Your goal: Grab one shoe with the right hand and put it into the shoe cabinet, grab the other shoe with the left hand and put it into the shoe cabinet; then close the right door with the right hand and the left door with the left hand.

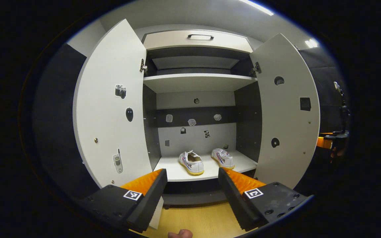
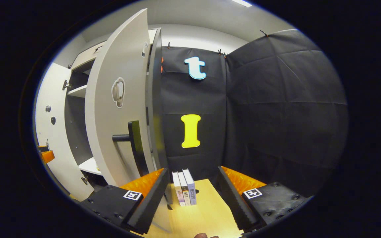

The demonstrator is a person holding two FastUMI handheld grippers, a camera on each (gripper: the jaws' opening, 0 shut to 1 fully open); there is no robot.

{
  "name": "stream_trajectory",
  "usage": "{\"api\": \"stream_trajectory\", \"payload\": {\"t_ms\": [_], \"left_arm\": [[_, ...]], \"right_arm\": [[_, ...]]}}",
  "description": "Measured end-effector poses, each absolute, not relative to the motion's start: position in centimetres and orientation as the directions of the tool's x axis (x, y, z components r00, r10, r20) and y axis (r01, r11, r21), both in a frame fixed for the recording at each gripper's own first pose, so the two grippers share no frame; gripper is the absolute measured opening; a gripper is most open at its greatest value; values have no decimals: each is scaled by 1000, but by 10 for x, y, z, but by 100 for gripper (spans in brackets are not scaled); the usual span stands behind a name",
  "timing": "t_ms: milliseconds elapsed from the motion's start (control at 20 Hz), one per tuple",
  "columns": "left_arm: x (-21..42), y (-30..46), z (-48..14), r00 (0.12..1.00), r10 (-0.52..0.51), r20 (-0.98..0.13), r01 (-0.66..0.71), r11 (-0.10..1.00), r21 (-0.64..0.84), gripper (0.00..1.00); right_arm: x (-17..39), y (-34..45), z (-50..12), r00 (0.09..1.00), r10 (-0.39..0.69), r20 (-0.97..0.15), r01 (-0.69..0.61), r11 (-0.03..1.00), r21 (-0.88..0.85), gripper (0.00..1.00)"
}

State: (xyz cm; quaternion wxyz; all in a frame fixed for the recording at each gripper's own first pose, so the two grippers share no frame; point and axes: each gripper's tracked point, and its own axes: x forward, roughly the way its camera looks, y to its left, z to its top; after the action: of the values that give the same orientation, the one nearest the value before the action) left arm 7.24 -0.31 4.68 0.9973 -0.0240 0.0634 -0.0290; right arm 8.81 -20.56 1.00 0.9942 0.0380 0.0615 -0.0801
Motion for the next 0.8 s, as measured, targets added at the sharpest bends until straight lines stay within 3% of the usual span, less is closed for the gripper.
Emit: {"api": "stream_trajectory", "payload": {"t_ms": [100,150,450,650,800], "left_arm": [[69,-2,45,991,-60,-120,57,998,-32,96],[68,-3,45,991,-63,-117,61,998,-24,96],[61,-2,40,989,-80,-124,76,996,-44,96],[57,7,38,989,-71,-127,66,997,-45,96],[52,14,37,990,-61,-128,56,997,-44,96]], "right_arm": [[87,-198,9,982,-137,-129,149,986,81,92],[85,-193,10,983,-130,-129,141,987,81,96],[80,-165,10,986,-107,-132,119,989,92,96],[80,-128,9,991,-49,-127,63,992,110,100],[86,-91,7,992,12,-127,5,991,131,98]]}}
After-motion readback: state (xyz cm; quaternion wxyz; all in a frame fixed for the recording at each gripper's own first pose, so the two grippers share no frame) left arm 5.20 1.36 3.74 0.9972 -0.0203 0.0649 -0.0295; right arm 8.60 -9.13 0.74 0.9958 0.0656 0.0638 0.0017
